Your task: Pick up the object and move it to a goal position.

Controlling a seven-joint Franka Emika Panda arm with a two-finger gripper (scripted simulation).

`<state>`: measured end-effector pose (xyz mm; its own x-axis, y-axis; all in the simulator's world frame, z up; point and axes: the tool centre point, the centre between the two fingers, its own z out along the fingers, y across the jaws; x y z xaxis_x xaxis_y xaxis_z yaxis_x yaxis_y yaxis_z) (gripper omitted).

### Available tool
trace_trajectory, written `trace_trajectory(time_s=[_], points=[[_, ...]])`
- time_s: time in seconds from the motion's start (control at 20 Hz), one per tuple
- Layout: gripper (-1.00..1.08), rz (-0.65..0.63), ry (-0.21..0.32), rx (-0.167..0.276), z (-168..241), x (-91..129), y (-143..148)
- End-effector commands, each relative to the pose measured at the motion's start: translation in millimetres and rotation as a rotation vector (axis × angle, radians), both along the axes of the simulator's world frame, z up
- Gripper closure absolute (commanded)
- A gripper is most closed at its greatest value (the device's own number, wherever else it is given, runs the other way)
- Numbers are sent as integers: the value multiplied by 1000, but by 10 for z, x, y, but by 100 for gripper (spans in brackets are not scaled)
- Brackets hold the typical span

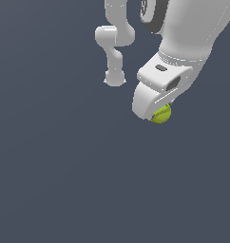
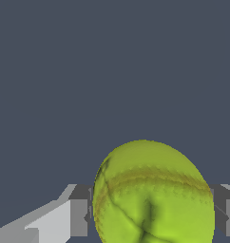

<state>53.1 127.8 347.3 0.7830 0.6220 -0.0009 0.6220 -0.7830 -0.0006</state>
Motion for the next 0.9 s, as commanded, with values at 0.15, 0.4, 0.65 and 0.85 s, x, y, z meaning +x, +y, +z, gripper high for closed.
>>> trace_trajectory(time_s=[0.15, 0.4, 0.65, 0.85], points=[[108, 0, -1, 0, 237, 123, 156], [108, 0, -1, 0, 394, 212, 264], [108, 0, -1, 0, 492, 270, 331], [108, 0, -1, 0, 535, 299, 366]])
